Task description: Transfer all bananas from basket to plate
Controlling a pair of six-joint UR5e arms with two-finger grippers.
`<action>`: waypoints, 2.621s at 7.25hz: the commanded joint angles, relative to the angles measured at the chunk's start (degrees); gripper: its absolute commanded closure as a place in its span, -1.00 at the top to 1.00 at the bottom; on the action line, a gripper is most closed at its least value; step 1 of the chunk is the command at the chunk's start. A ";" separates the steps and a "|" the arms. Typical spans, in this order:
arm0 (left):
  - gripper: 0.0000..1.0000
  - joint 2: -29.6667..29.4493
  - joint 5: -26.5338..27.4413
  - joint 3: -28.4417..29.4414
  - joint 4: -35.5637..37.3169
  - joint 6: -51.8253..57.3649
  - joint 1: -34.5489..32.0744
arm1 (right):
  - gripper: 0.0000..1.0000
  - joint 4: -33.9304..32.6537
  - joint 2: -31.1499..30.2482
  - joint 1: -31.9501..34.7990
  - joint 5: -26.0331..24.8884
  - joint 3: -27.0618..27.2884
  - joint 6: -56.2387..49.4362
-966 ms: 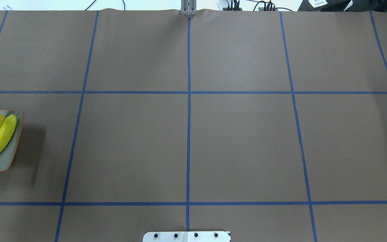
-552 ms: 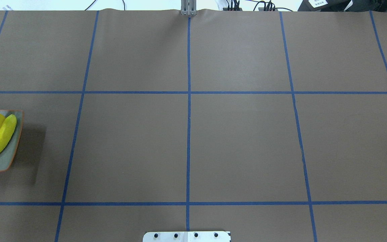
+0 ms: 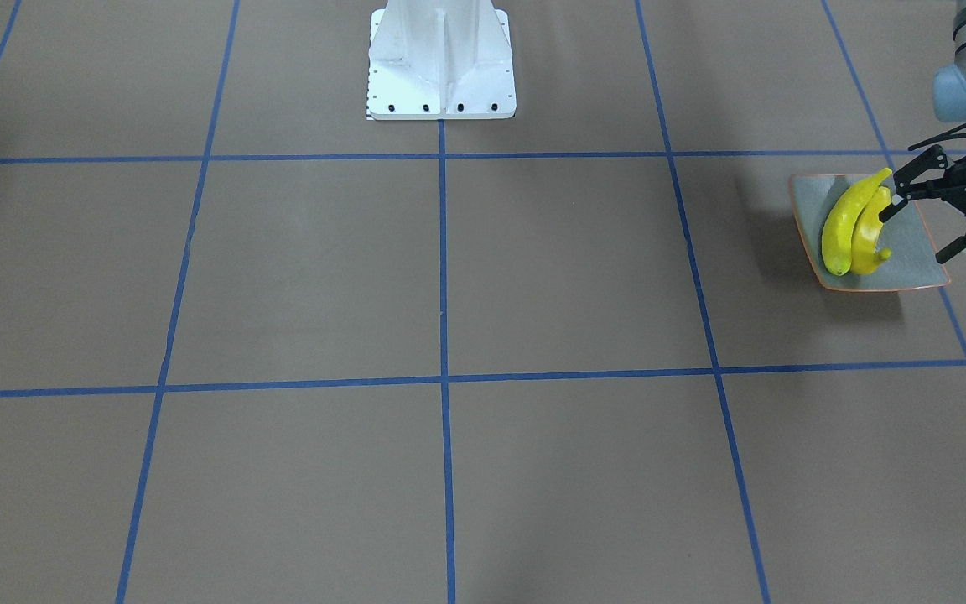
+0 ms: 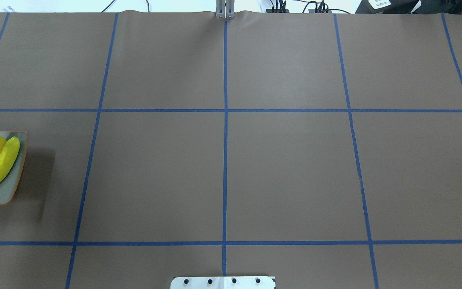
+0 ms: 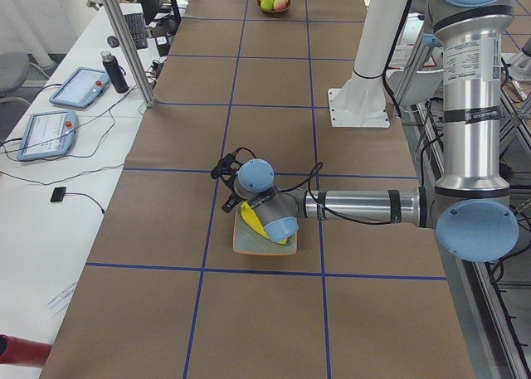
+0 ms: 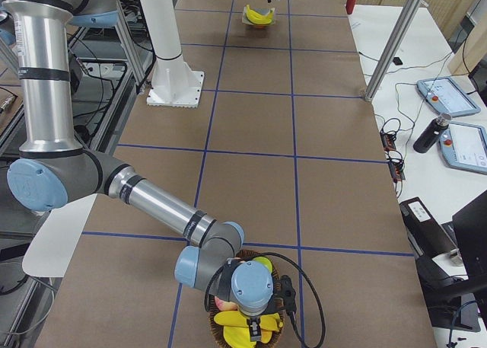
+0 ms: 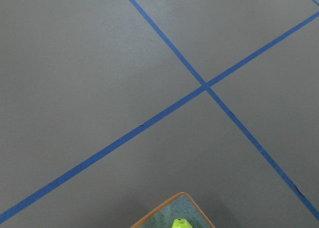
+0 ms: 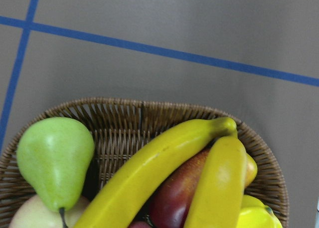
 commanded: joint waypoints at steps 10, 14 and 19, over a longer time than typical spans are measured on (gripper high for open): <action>1.00 1.10 0.00 -0.03 -1.76 0.09 -0.24 | 0.77 18.31 -1.71 -4.80 -4.45 -6.45 21.43; 1.00 1.10 -0.09 -0.03 -1.76 0.09 -0.24 | -1.00 18.41 -1.54 -4.90 -4.45 -5.14 21.35; 1.00 0.93 -0.18 0.32 -1.68 0.00 -0.15 | -1.00 12.83 0.39 -1.75 -4.54 4.61 20.47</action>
